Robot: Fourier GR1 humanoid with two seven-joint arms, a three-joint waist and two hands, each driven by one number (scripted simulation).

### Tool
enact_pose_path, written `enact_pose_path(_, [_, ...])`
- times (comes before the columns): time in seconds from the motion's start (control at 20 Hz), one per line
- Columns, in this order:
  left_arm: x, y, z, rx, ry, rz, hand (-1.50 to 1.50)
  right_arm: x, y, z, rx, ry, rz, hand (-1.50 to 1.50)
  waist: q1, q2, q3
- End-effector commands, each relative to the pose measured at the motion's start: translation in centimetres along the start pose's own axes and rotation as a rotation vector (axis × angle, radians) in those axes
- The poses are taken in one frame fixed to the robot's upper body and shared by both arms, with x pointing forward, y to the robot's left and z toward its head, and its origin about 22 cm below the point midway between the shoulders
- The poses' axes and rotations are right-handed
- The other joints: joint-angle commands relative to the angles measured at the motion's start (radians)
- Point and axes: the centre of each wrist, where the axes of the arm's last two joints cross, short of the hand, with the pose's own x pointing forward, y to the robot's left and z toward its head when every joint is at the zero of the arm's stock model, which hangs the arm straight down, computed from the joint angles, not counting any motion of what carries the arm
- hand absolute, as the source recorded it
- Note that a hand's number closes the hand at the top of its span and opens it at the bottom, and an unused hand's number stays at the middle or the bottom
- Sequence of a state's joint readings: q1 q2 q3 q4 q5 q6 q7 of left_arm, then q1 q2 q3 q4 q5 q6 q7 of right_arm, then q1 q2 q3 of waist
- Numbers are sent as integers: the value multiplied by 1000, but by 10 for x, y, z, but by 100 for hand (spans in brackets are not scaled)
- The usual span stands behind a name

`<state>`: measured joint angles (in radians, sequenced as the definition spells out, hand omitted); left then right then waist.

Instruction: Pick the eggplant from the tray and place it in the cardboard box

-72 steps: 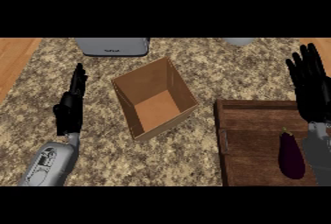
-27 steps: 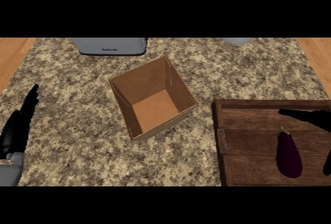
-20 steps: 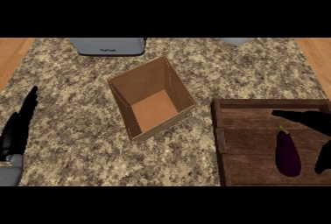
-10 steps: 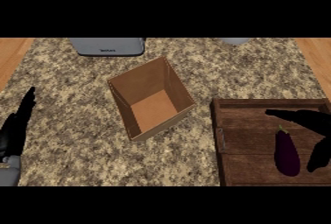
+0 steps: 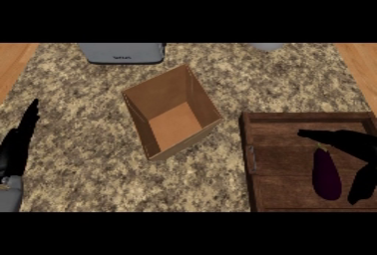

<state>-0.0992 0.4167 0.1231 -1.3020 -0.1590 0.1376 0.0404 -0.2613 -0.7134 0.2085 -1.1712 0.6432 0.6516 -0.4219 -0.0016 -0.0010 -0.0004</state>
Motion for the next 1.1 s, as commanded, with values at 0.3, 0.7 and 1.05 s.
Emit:
enact_pose_path(0.3, [19,12,-8,10,-6,-14,0,19,21,-25,84,87,12,-150,1,0,0])
enact_pose_path(0.7, [2,-14,5,-3,0,-2,0,14,31,-28,-139,65,127,150,0,0,0])
enact_pose_path(1.05, [-3,-5,6,19,-5,-16,0,32,32,-41,-372,192,119,150,-16,-6,-1])
